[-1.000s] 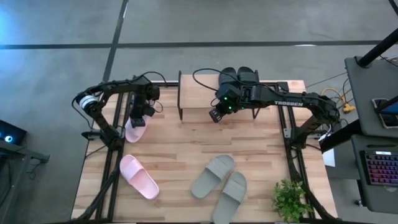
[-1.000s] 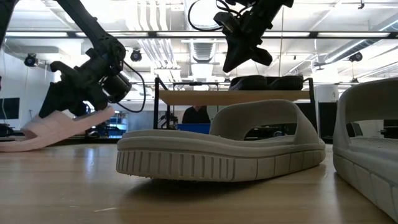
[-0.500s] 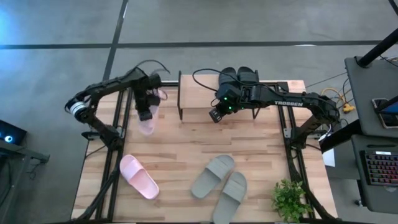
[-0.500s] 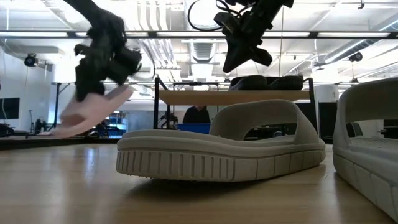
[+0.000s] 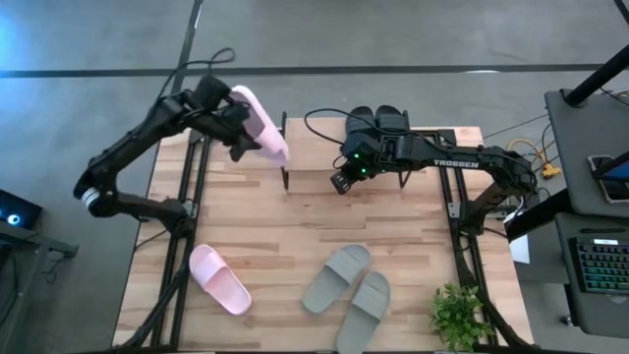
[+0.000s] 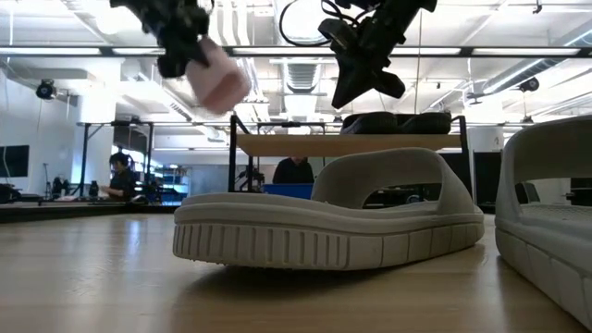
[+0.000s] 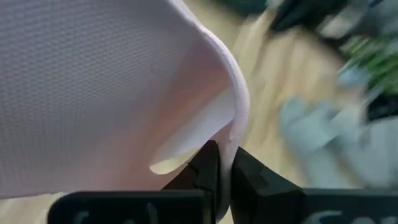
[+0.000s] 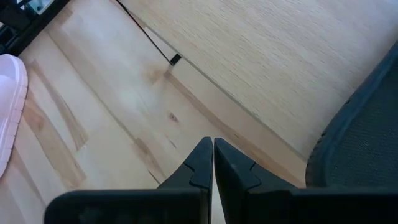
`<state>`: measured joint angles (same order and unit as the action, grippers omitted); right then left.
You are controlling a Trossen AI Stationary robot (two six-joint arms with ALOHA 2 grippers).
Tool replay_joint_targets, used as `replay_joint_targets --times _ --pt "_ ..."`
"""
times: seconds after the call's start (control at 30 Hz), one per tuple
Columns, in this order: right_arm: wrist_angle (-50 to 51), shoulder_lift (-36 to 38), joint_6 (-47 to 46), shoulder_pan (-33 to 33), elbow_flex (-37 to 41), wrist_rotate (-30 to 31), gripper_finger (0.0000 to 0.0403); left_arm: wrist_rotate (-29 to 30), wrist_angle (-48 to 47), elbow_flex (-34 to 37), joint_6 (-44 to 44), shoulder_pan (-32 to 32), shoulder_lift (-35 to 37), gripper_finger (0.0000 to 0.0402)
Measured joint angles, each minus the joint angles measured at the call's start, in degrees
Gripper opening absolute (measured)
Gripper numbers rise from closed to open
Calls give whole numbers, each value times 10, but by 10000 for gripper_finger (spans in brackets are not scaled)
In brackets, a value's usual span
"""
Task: Pick and place slides into the shelf
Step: Put the right pink slide on the shelf
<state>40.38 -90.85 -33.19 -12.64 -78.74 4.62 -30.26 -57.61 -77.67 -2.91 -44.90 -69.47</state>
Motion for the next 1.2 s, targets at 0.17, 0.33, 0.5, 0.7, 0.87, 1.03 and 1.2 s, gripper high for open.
replay_joint_targets --times 0.17,0.33,0.5,0.7,0.87,1.03,1.2 --pt "0 0 -7 0 0 0 9 -90 11 5 71 9 32 0" --pt "0 0 -9 0 0 -1 9 -144 12 17 93 58 60 0" --pt "0 0 -9 0 0 -4 9 -144 22 21 100 142 66 0" --pt "0 0 -18 0 0 -21 9 -148 42 21 101 230 53 0" --pt "0 0 -30 1 0 -40 9 -146 49 24 100 267 26 0" --pt "0 2 -30 16 0 -64 9 -185 46 34 101 286 6 0" --pt "0 7 -30 41 0 -67 9 -204 47 46 101 307 -5 0"
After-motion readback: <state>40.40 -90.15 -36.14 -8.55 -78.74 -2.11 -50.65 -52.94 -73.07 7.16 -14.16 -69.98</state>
